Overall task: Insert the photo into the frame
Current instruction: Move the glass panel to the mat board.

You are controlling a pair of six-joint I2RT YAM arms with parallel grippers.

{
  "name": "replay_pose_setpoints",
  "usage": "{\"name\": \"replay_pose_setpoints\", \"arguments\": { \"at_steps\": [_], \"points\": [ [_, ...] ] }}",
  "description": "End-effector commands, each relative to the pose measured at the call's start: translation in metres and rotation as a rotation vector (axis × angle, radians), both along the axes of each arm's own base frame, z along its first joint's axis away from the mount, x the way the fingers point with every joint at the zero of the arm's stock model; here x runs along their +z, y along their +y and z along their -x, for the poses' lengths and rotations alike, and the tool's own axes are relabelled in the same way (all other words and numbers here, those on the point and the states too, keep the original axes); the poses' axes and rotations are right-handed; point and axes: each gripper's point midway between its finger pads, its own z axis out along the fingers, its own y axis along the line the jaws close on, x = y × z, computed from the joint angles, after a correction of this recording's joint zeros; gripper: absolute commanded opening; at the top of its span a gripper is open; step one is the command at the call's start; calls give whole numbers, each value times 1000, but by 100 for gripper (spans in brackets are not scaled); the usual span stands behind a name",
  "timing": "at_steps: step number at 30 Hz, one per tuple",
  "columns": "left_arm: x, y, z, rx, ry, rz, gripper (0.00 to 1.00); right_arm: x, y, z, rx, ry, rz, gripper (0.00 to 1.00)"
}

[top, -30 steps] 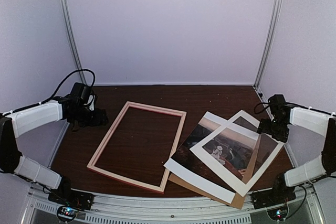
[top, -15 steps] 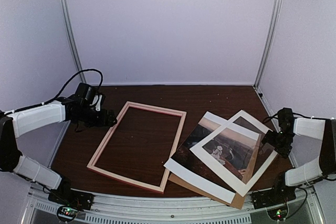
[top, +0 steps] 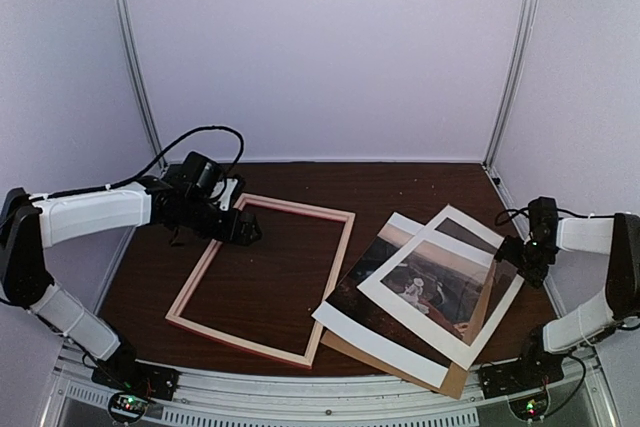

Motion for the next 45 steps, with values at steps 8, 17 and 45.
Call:
{"name": "replay_pose_setpoints", "arguments": {
  "at_steps": [8, 17, 45],
  "points": [
    [-7, -62, 10, -153, 29, 0, 95, -23, 58, -29, 249, 85, -153, 90],
    [-29, -113, 19, -293, 93, -32, 94, -11, 85, -57, 465, 153, -7, 88],
    [-75, -245, 46, -379, 241, 96, 85, 26, 109, -63, 601, 131, 183, 88]
  ]
}}
